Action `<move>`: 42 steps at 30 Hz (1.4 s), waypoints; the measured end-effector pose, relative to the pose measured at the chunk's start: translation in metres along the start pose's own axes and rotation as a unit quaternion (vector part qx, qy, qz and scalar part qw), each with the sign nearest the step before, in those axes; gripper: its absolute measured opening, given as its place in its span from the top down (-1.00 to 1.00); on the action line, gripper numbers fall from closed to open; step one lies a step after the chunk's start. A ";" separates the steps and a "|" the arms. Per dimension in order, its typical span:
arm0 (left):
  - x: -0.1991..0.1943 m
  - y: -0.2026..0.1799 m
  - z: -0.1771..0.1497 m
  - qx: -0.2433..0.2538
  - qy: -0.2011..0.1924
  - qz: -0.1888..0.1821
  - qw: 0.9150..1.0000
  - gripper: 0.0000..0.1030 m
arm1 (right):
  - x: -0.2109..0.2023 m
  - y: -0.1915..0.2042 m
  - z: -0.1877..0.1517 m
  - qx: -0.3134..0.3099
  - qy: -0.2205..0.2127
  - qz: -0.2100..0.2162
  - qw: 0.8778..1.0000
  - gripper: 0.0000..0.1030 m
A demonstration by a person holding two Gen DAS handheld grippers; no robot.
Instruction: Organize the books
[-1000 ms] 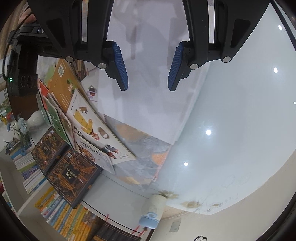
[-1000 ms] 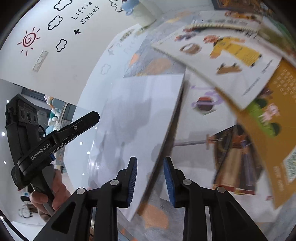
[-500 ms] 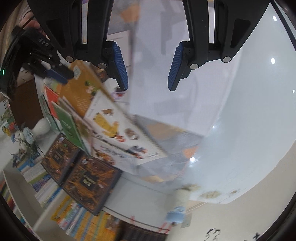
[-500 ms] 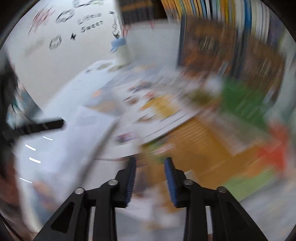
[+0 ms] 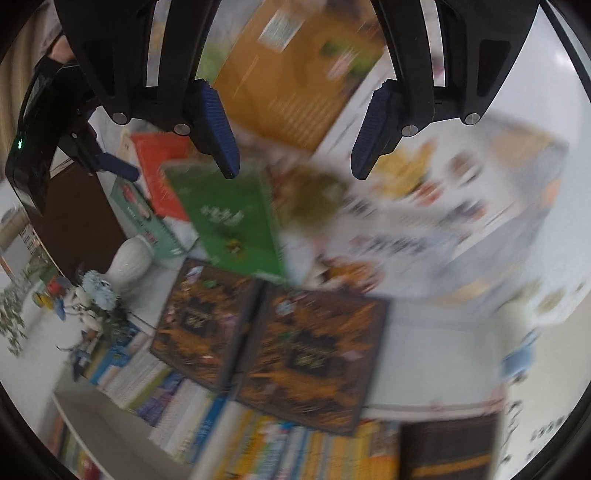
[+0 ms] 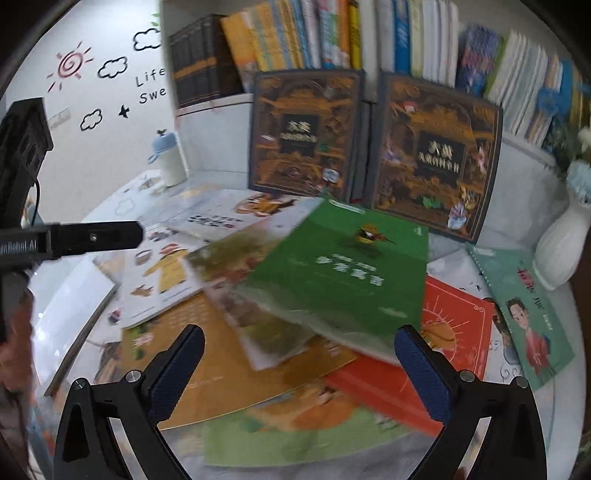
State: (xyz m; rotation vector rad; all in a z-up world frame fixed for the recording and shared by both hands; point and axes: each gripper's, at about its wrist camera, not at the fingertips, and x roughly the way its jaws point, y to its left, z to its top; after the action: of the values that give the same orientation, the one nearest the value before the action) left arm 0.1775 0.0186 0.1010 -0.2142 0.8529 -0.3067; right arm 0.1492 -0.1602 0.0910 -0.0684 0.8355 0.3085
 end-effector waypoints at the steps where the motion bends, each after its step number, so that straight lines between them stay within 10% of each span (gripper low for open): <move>1: 0.011 -0.009 0.002 0.010 -0.002 0.006 1.000 -0.18 | 0.010 -0.015 0.003 0.018 0.008 0.007 1.000 -0.99; 8: 0.085 -0.021 0.006 0.004 0.055 -0.010 0.998 -0.18 | 0.064 -0.078 -0.012 0.105 0.064 0.014 0.992 -1.00; 15: 0.096 -0.021 0.004 0.023 0.056 0.016 0.998 -0.35 | 0.053 -0.115 -0.016 0.205 -0.006 0.074 0.976 -0.83; 19: 0.104 -0.033 0.008 0.032 0.079 -0.016 0.996 -0.01 | 0.067 -0.126 -0.009 0.248 -0.010 0.145 0.958 -0.59; 42: -0.013 -0.041 -0.106 0.086 0.108 -0.018 0.990 0.10 | -0.018 -0.015 -0.082 0.182 0.056 0.136 0.972 -0.61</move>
State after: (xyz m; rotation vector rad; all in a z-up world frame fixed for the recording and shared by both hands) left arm 0.0807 -0.0220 0.0550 -0.0360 1.0325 -0.4403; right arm 0.0833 -0.1937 0.0483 0.3769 1.0037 0.4060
